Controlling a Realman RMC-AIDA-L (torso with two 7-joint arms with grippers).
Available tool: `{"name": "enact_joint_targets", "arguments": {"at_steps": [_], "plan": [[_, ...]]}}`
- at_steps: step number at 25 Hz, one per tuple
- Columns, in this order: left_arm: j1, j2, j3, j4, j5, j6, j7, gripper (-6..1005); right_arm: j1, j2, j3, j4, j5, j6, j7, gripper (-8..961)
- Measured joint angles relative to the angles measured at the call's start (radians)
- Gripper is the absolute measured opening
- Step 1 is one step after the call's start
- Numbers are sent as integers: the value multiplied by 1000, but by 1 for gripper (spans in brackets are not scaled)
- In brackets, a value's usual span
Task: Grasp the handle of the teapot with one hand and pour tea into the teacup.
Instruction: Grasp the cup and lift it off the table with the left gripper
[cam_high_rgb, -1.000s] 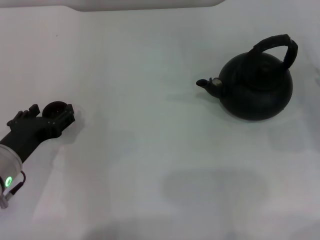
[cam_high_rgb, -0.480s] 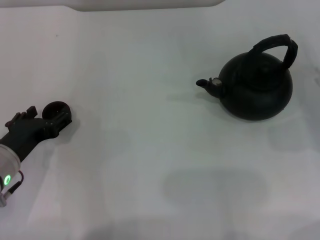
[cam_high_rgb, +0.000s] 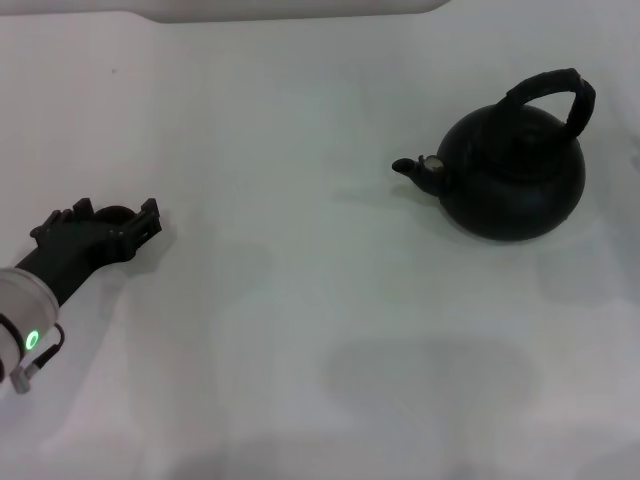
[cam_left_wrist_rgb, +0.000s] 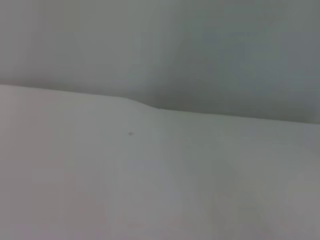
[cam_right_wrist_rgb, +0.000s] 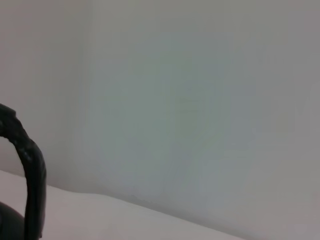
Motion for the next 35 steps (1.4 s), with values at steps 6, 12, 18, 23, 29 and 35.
{"name": "enact_joint_targets", "arguments": {"at_steps": [6, 12, 18, 23, 29, 35], "plan": [[-2, 0, 1, -3, -11, 0, -1, 878, -1, 0, 1, 0, 4, -1, 0, 859], [7, 0, 7, -4, -14, 0, -10, 878, 1, -1, 2, 1, 4, -2, 0, 859], [7, 3, 18, -10, -14, -6, -28, 875, 2, -4, 2, 2, 4, -2, -1, 859], [4, 3, 17, -14, -14, -12, -28, 867, 1, -6, 2, 2, 4, 1, -1, 859], [2, 3, 18, -16, -13, -13, -35, 860, -1, -7, 2, 2, 4, 2, -2, 859], [-1, 3, 22, -19, -9, -14, -41, 855, -1, -8, 2, 2, 4, 2, -2, 859]]}}
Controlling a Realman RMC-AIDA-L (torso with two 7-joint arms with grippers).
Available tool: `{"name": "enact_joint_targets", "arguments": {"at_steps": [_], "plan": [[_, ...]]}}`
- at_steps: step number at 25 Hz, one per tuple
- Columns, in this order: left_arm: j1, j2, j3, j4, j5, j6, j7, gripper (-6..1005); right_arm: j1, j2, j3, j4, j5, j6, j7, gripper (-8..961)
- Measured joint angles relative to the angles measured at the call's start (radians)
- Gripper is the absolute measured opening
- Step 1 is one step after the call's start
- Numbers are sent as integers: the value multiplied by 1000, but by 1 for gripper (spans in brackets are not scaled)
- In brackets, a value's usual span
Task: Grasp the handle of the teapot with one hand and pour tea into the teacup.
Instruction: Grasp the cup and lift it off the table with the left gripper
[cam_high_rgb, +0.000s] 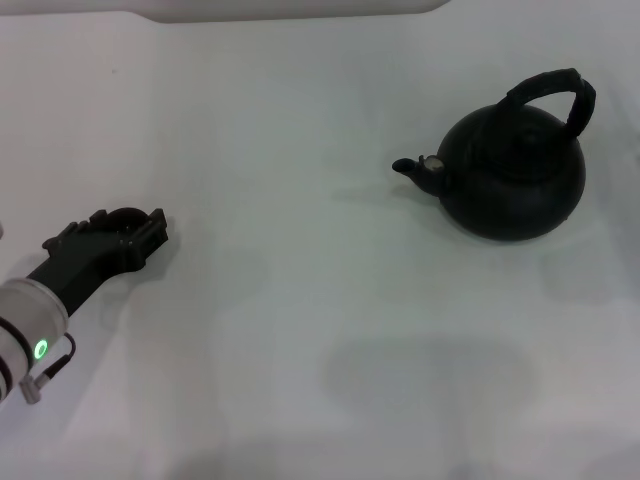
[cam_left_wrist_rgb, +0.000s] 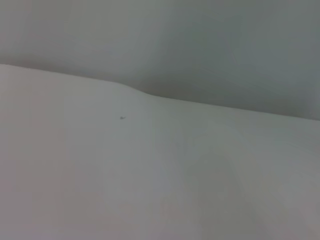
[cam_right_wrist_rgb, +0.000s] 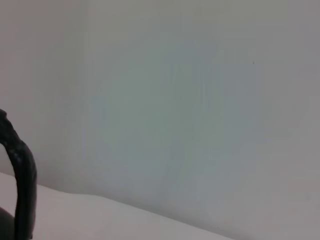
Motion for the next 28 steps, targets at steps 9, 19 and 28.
{"name": "enact_joint_targets", "arguments": {"at_steps": [9, 19, 28], "plan": [[-2, 0, 1, -9, 0, 0, 0, 757, 1, 0, 0, 0, 0, -2, 0, 860], [-3, 0, 3, 0, 8, -17, 6, 727, 1, 0, 0, 0, 0, -1, 0, 860], [-49, 9, -5, 14, 16, -47, 7, 703, -1, -2, 1, 0, 2, -2, 0, 860]]}}
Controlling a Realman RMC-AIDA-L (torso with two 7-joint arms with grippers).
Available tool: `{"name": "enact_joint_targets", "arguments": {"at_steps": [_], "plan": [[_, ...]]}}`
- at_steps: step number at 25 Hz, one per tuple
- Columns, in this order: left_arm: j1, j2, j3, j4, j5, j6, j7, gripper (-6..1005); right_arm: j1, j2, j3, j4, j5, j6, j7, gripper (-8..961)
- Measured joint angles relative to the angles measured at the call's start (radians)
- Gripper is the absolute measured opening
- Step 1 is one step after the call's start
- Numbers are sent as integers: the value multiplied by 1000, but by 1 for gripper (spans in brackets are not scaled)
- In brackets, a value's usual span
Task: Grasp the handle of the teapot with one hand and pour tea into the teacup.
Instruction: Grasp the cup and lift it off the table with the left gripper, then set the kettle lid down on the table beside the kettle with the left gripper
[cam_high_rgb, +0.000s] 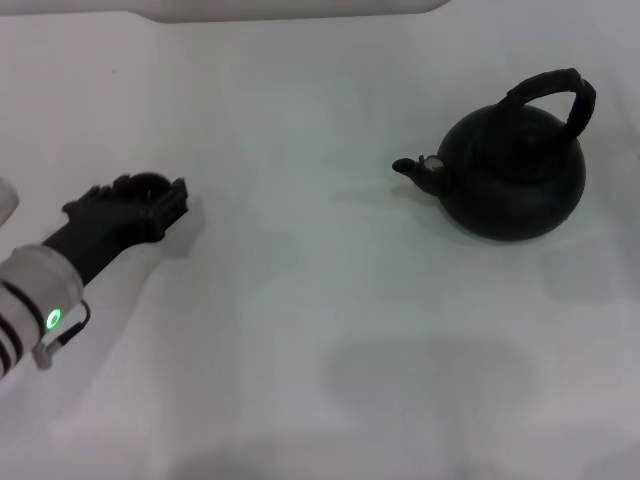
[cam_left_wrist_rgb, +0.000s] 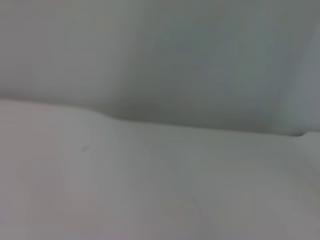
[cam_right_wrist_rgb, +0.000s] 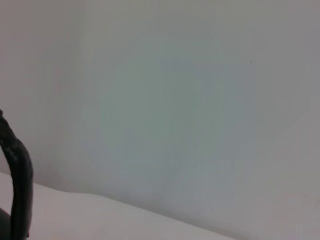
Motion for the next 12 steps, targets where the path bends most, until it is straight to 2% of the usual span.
{"name": "enact_joint_targets", "arguments": {"at_steps": [2, 4, 7, 8, 12], "plan": [[-32, 11, -1, 1, 6, -16, -2, 704, -1, 0, 0, 0, 0, 0, 0, 860], [-82, 33, 0, -11, 6, -57, -34, 704, -2, 1, 0, 0, 0, 2, 0, 860], [-183, 83, 3, -70, 17, -159, -141, 704, -4, 6, 0, 0, 0, 8, 0, 860], [-248, 107, 1, -124, 45, -246, -220, 704, -5, 6, 0, 1, 0, 9, 0, 860], [-352, 120, -22, -211, 149, -364, -328, 704, -10, 8, 1, 1, 1, 15, 0, 860]]}}
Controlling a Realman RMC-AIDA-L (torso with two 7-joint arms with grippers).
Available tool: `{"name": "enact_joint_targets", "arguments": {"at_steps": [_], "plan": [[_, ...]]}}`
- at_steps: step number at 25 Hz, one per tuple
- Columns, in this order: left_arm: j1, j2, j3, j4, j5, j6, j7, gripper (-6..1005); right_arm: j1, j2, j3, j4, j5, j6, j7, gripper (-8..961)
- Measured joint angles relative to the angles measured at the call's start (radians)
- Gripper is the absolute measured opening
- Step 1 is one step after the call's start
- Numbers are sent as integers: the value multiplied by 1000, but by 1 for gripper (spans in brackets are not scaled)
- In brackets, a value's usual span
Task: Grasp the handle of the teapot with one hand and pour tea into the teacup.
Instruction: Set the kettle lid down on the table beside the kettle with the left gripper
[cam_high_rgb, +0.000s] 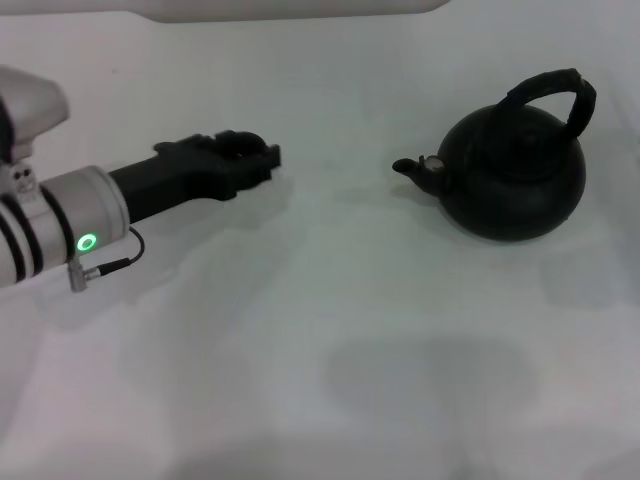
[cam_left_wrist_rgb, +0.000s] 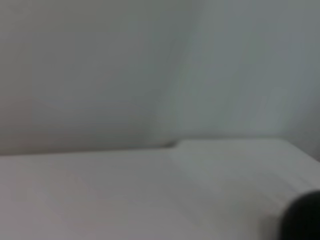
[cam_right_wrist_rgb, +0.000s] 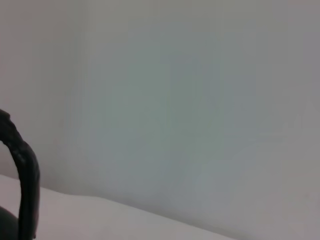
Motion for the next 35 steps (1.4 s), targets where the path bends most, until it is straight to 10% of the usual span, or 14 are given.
{"name": "enact_joint_targets", "arguments": {"at_steps": [13, 35], "plan": [[-184, -126, -283, -134, 596, -250, -227, 703, 0, 5, 0, 0, -2, 42, -17, 860], [-412, -144, -152, -295, 654, -104, -351, 703, -23, 9, 1, -4, -1, 48, -17, 859]]}}
